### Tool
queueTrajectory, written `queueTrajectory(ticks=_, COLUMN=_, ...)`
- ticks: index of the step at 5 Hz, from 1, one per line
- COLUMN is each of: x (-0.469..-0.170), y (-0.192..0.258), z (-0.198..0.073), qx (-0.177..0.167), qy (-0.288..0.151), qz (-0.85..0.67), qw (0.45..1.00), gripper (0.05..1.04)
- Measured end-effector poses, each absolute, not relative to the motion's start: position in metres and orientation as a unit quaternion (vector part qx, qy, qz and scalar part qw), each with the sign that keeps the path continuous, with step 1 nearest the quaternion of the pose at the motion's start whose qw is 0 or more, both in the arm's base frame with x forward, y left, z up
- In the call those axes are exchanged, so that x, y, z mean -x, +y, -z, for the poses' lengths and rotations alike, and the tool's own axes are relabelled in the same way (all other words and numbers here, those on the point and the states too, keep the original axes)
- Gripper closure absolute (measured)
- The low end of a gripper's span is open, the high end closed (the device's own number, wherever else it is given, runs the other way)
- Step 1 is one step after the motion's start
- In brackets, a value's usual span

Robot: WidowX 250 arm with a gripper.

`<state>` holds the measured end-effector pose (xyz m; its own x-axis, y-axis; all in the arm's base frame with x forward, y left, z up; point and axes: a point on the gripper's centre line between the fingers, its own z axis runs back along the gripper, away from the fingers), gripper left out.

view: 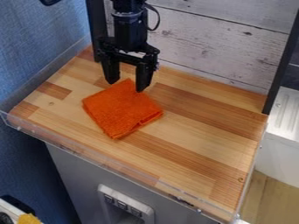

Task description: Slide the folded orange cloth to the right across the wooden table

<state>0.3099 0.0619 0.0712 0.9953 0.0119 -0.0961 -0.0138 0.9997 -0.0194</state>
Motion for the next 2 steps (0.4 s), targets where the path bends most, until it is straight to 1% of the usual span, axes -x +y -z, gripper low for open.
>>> queueTrajectory(ticks=1, x=-0.310, y=0.062, z=-0.067, qx=0.009, qy=0.040, qz=-0.032, qw=0.999, gripper=0.419)
queueTrajectory(ticks=2, x=-0.308, y=0.061, z=-0.057, qx=0.006, qy=0.030, qz=-0.075, qw=0.997, gripper=0.723)
